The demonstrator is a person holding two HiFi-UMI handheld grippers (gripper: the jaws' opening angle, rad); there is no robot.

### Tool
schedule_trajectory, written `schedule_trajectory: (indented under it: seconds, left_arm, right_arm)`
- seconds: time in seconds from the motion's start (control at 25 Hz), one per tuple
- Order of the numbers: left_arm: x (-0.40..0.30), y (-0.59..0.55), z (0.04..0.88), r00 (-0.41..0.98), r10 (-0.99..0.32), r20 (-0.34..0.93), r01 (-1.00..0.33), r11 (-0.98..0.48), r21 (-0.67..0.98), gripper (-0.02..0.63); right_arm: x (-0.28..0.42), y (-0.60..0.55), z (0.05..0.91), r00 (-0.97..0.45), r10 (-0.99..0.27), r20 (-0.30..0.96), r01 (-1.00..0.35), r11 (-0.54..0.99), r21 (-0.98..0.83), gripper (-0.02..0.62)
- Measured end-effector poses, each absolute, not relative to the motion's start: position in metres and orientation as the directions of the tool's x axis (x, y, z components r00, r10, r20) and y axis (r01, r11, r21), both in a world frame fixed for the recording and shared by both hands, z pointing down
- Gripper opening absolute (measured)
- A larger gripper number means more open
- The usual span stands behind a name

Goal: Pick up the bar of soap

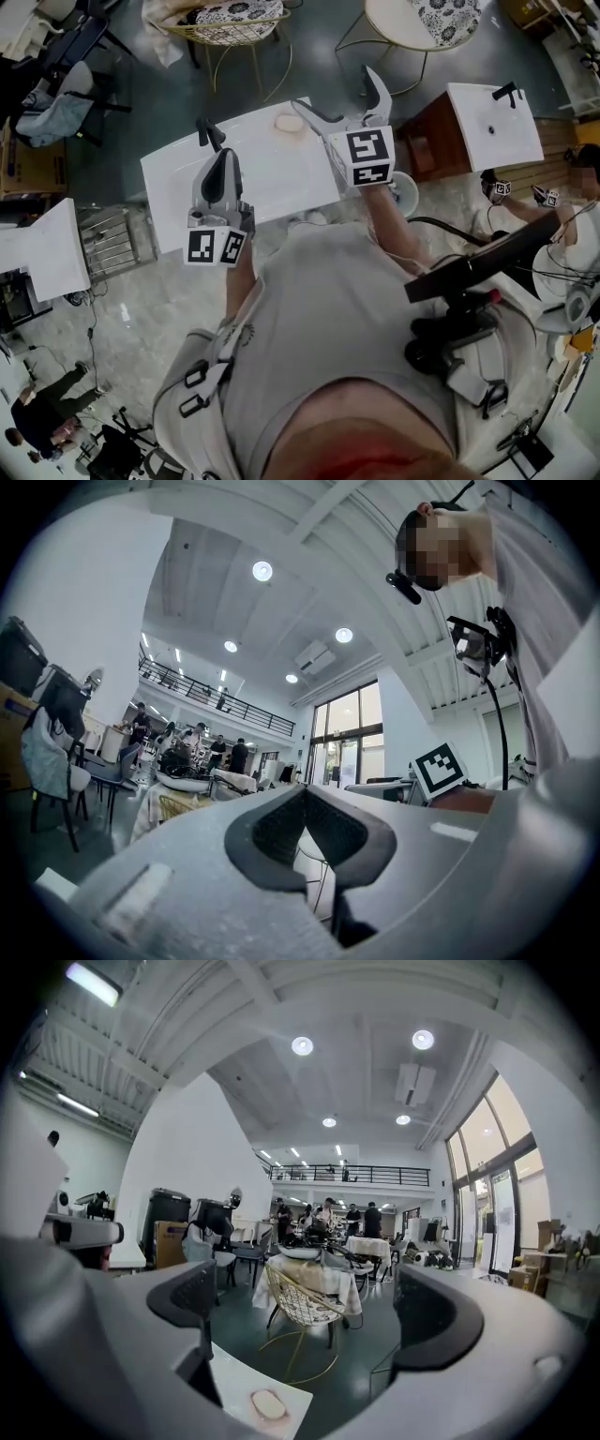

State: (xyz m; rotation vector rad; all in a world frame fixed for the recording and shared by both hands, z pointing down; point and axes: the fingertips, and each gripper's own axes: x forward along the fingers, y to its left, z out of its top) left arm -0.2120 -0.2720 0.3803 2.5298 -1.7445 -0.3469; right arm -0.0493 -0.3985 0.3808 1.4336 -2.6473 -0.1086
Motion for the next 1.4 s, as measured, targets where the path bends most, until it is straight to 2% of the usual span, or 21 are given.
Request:
schedule_trajectory:
  seconds: [0.24, 0.44, 0.52, 0.8, 1.04, 1.28, 1.4]
  left_arm:
    - [-0.217, -0.265, 0.384, 0.308, -0.939, -0.152, -0.928, -0.332, 0.171, -0.002]
    - [-0.226, -0.258, 0.384, 0.267, -0.953, -0.145, -0.941, -0.290, 0.173, -0.002]
    - [-0.230, -0.254, 0.385, 0.243, -0.959, -0.145, -0.948, -0.267, 0.174, -0.002]
    - [-0.258, -0.236, 0.386, 0.147, -0.980, -0.131, -0.968, -0.170, 0.186, -0.002]
    - [-0.283, -0.212, 0.392, 0.017, -0.995, -0.098, -0.980, -0.036, 0.197, -0.002]
    - [-0.297, -0.202, 0.401, -0.042, -0.996, -0.075, -0.980, 0.027, 0.198, -0.002]
    - [-0.300, -0.198, 0.404, -0.059, -0.996, -0.063, -0.980, 0.045, 0.194, -0.002]
  right_arm:
    - [-0.064, -0.424, 0.410, -0.516, -0.821, 0.245, -0.769, 0.570, 0.290, 0.586]
    - [-0.088, -0.448, 0.448, -0.509, -0.748, 0.426, -0.643, 0.660, 0.390, 0.572]
    - [-0.099, -0.453, 0.470, -0.513, -0.692, 0.508, -0.576, 0.716, 0.394, 0.534]
    - [-0.136, -0.474, 0.555, -0.466, -0.470, 0.750, -0.405, 0.867, 0.292, 0.528]
    - [-0.153, -0.488, 0.626, -0.393, -0.326, 0.860, -0.299, 0.929, 0.216, 0.514]
    - [-0.158, -0.494, 0.688, -0.327, -0.255, 0.910, -0.233, 0.955, 0.184, 0.491]
    - [-0.166, -0.491, 0.717, -0.337, -0.206, 0.919, -0.205, 0.969, 0.142, 0.461]
